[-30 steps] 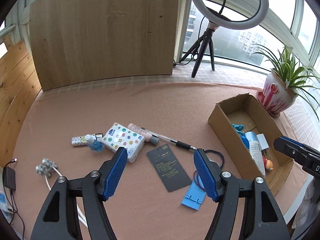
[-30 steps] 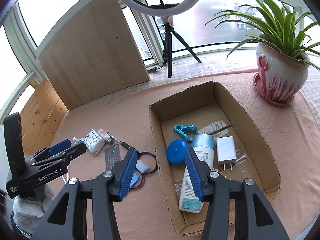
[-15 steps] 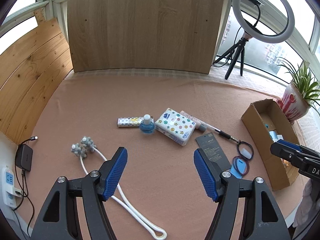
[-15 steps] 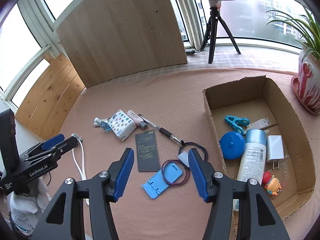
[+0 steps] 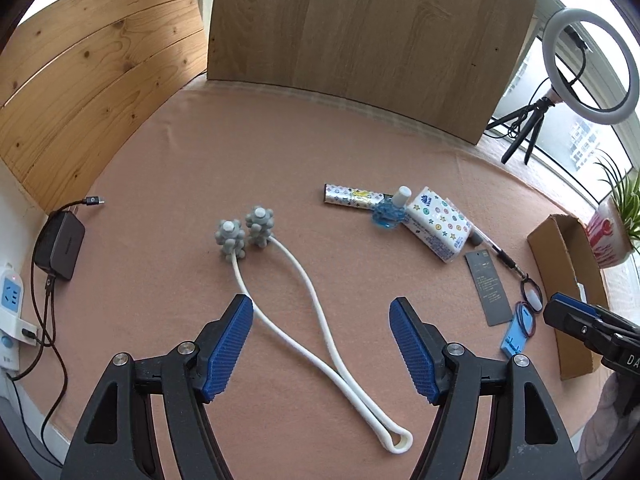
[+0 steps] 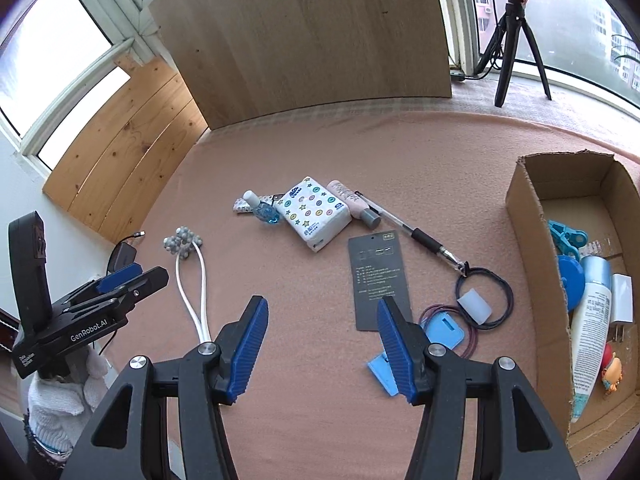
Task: Organize objects
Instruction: 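Grasp the white massager cord near its grey heads with the left tool while the right tool grasps its loop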
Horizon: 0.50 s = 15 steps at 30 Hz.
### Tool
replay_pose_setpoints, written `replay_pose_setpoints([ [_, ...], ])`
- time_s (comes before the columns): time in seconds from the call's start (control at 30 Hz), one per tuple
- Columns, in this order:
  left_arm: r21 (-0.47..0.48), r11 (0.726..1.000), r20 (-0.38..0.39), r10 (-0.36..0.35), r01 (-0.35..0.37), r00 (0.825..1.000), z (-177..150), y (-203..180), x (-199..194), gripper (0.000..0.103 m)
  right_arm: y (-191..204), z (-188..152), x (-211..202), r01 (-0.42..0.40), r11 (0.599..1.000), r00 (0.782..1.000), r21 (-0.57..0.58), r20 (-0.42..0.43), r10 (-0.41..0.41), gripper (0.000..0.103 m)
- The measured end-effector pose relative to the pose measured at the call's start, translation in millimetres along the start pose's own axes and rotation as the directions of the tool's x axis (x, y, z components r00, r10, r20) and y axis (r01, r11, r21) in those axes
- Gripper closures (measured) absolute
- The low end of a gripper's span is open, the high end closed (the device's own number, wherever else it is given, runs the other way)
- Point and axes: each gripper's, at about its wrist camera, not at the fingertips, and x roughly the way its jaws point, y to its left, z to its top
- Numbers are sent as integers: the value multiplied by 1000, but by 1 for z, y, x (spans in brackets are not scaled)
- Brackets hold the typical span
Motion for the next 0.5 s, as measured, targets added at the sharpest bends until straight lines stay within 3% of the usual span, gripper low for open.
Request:
replay_pose_setpoints([
  [0.23,-95,995,-60,1,-7,998,-5,48,28,30,40,-3,40,-77,996,992,-55,-100,71,50],
  [0.5,-123,992,-98,-27,15,995,2,66,52,38,94,-11,90,-134,981,972,-143,-210,102,50],
])
